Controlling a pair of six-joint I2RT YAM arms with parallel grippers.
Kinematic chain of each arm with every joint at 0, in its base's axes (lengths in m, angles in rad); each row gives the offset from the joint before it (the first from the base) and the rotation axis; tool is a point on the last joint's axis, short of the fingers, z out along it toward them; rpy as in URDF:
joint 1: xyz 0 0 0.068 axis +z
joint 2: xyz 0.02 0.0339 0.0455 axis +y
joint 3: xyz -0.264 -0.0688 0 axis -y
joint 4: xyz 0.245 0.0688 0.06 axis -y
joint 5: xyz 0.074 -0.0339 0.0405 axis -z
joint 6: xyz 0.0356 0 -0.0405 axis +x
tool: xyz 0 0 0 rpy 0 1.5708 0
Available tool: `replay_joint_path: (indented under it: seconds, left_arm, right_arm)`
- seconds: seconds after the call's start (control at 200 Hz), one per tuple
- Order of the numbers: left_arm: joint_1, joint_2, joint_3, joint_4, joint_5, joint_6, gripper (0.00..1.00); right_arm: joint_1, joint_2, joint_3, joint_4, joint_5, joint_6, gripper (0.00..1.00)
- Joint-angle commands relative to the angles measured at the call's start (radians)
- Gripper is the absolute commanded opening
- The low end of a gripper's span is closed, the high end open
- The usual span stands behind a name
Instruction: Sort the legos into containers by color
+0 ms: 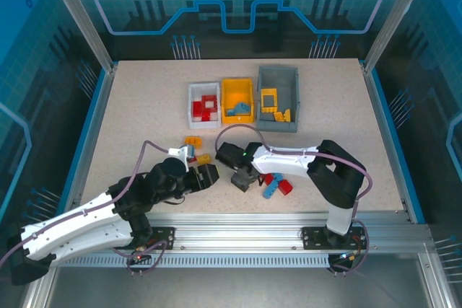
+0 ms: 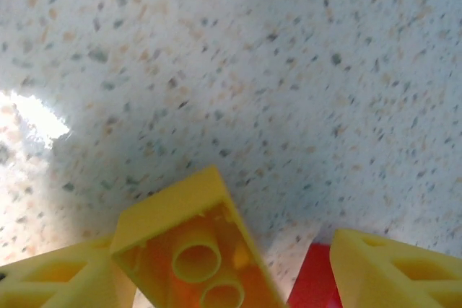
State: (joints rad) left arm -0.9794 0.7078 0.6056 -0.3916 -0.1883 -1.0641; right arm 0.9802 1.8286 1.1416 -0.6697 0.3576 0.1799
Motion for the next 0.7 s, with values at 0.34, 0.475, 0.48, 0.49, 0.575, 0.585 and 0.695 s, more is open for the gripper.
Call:
replay_joint_path:
  seconds: [0.34,0.475,0.48,0.49,0.575,0.585,0.695]
  left_arm:
    - [-0.008,0.031,0.000,0.080,-0.008,0.024,0.62]
    - [-0.008,0.049,0.000,0.094,0.000,0.026,0.62]
    - [-0.008,0.050,0.000,0.096,0.001,0.027,0.62]
    - [-0.008,0.054,0.000,0.099,0.002,0.026,0.62]
    - [-0.008,0.085,0.006,0.122,0.015,0.031,0.62]
    - [-0.008,0.089,0.006,0.125,0.016,0.032,0.62]
    - [-0.008,0.154,0.033,0.165,0.028,0.057,0.62]
  right_arm:
    - [-0.107,0.000,-0.008,0.055,-0.152,0.067,0.35]
    - [-0.107,-0.070,-0.029,0.070,-0.135,0.095,0.30]
    - [-0.107,-0.074,-0.029,0.070,-0.133,0.096,0.30]
    - [-0.107,-0.082,-0.029,0.070,-0.130,0.097,0.30]
    - [-0.115,-0.146,-0.018,0.059,-0.084,0.111,0.29]
    - [-0.117,-0.155,-0.016,0.058,-0.078,0.112,0.29]
    - [-0.177,-0.235,0.011,0.042,-0.026,0.135,0.29]
